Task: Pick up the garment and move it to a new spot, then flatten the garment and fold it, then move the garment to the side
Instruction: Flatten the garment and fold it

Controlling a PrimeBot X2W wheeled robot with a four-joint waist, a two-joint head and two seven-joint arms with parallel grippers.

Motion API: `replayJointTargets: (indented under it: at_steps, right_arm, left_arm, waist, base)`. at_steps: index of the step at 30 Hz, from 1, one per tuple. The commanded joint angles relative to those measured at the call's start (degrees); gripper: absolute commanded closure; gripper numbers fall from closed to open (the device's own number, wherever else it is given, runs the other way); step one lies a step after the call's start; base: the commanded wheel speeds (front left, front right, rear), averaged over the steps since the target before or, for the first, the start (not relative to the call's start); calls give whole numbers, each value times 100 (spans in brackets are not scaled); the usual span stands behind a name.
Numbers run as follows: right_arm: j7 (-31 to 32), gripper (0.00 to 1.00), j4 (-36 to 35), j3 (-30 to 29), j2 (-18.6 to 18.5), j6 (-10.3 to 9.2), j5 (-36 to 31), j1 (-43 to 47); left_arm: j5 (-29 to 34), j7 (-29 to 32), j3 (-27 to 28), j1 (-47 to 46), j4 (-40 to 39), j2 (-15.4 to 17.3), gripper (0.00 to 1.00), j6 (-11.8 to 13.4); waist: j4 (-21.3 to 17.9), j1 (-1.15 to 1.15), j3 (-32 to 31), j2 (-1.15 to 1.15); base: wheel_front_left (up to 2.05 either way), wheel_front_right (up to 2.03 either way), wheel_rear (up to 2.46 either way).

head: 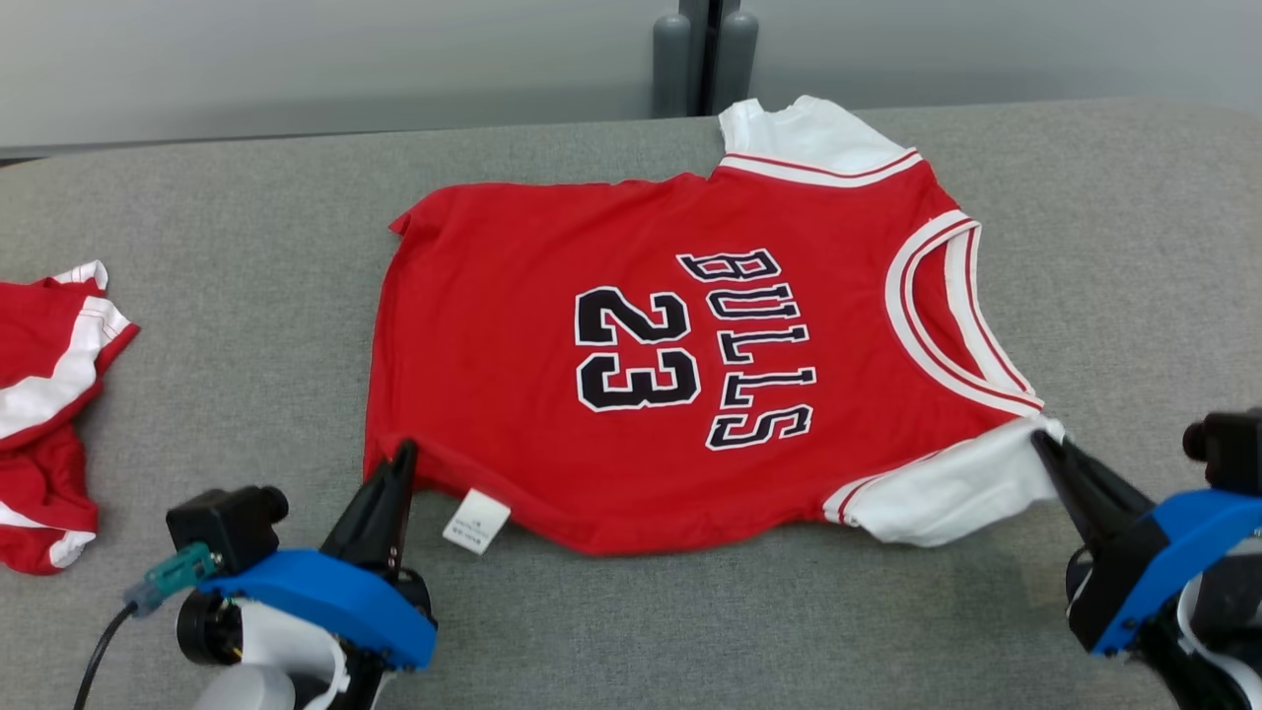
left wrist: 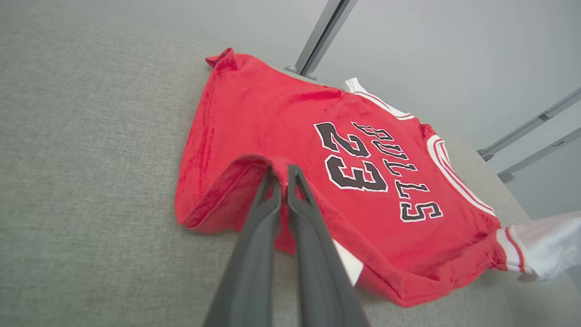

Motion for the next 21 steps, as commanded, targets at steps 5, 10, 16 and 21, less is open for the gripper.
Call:
replayJointTargets:
  at_steps: [5,10,16,21]
  right_arm:
    - [-174,100,395,20,-116,3,51,-533]
    - [-380,100,798,111,-165,3,87,-861]
    - [-523,100,1266,190,-249,3,65,-1234]
    - [-631,100,1504,360,-409,3,6,-1669]
  left_arm:
    - [135,-174,69,-512,495,-142,100,77]
    - [217,-332,73,-843,949,-234,100,78]
    - [317,-476,33,-1108,1346,-315,100,34]
    - [372,-537,-29,-1234,1601,-342,100,20]
  waist:
    - [59,-1,163,0]
    - [59,-1,294,0]
    - [68,-1,416,0]
    - [91,-1,492,0]
  base:
    - [0,0,0]
    - [0,0,0]
    - [0,0,0]
    - [0,0,0]
